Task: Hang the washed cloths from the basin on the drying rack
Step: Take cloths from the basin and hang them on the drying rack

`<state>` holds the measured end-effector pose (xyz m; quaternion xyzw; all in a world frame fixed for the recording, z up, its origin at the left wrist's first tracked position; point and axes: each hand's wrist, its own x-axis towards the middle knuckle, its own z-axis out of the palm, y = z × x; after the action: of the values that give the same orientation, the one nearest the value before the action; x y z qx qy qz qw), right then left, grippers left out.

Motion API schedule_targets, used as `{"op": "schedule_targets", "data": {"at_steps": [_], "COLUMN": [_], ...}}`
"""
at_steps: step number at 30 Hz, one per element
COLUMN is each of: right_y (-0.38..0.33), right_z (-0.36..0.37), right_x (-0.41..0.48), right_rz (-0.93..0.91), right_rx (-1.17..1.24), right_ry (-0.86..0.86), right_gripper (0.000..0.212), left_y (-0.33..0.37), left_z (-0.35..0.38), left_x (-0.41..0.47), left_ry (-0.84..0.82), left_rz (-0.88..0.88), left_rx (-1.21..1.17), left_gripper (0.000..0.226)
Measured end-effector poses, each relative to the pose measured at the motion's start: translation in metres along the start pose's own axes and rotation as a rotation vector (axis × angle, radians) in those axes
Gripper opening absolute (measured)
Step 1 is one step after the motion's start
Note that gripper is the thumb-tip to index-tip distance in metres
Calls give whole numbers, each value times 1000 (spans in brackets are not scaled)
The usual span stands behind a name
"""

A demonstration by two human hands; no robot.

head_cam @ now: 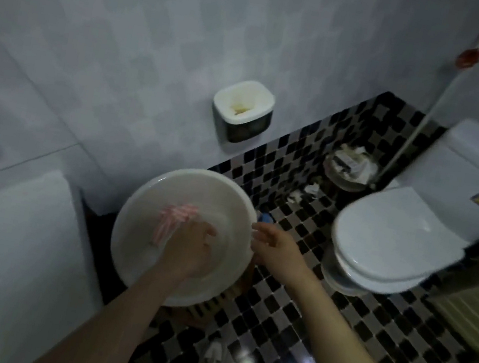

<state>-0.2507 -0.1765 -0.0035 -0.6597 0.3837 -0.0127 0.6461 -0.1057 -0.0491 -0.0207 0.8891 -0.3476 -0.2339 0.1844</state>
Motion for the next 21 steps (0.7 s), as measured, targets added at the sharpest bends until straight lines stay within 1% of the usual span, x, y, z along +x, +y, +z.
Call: {"op": "schedule_targets", "data": {"at_steps": [2,3,6,8,9,12,16,17,19,21], "right_y": [3,3,3,7,7,7,8,9,12,15], "right_z": [18,29,64,87,94,124,156,161,174,183], "right_x": [15,24,55,80,87,122,156,162,175,182], "right_rz": [54,68,130,176,195,271,353,357,386,395], "right_rx": [28,50,81,107,105,76,104,119,178,249], "right_ry": [-41,-65,-91,-96,-99,-105,-127,-129,-133,-115], "right_gripper": [43,44,48,53,56,64,68,68,68,68], "left_y": [-27,-41,-80,-102,-108,-137,-158,-160,-168,-171], "left_z": [5,5,6,9,12,22,33,35,37,34], "left_x": [6,9,22,38,45,76,100,102,107,110], "left_ry": [-49,-66,-90,-105,-106,-120,-240,-244,-201,-68], "left_rz": [-31,-43,-107,-126,-134,-140,-201,-206,-209,-216], "left_rx": [31,28,-11,26,52,150,147,138,115,-8], "left_gripper": [55,58,59,66,66,55,51,51,49,35]}}
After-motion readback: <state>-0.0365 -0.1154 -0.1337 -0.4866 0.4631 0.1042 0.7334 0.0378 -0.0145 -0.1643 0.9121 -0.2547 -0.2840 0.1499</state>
